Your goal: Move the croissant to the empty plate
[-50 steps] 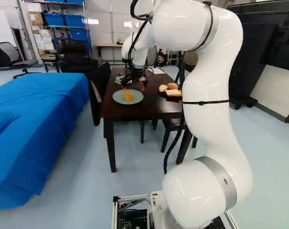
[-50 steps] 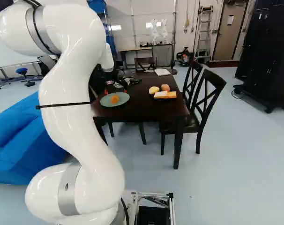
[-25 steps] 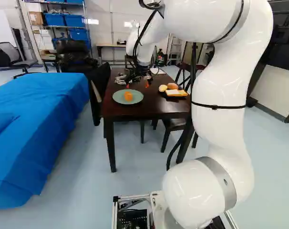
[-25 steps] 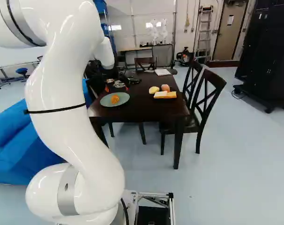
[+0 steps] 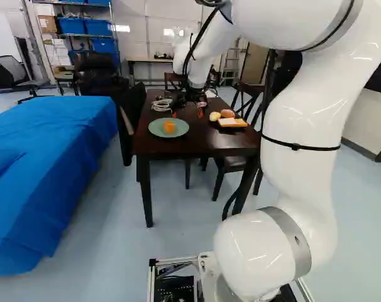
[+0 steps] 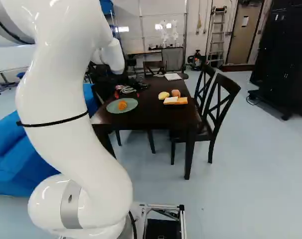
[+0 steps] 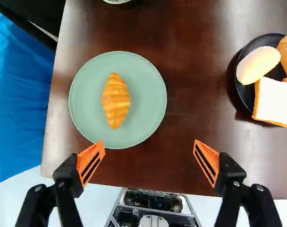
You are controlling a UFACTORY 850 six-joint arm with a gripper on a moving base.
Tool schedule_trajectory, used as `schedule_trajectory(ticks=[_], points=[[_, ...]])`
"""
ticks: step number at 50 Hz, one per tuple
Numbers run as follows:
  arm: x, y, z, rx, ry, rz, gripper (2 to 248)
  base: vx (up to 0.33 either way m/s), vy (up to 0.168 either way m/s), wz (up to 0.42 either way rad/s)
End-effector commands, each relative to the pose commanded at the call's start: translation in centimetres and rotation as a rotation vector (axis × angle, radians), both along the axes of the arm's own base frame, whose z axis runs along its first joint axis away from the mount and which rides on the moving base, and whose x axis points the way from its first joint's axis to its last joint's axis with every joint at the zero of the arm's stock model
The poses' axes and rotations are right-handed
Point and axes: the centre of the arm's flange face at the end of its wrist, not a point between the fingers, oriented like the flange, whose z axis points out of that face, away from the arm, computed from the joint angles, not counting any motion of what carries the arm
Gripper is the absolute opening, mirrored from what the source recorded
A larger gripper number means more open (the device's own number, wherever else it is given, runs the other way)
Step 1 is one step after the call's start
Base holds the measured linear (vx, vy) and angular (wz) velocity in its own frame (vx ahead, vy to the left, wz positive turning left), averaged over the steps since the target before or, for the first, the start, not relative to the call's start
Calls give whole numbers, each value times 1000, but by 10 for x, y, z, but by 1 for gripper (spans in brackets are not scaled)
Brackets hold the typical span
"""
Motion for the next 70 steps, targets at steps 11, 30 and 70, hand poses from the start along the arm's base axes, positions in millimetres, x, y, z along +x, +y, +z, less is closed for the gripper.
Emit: schedule_trajectory(ticks=[11, 30, 70], points=[[-15, -12, 0, -1, 7, -18, 247, 0, 0, 0], [-16, -13, -1, -1, 2, -19, 247, 0, 0, 0], [-37, -21, -19, 4, -85, -32, 247, 0, 0, 0]])
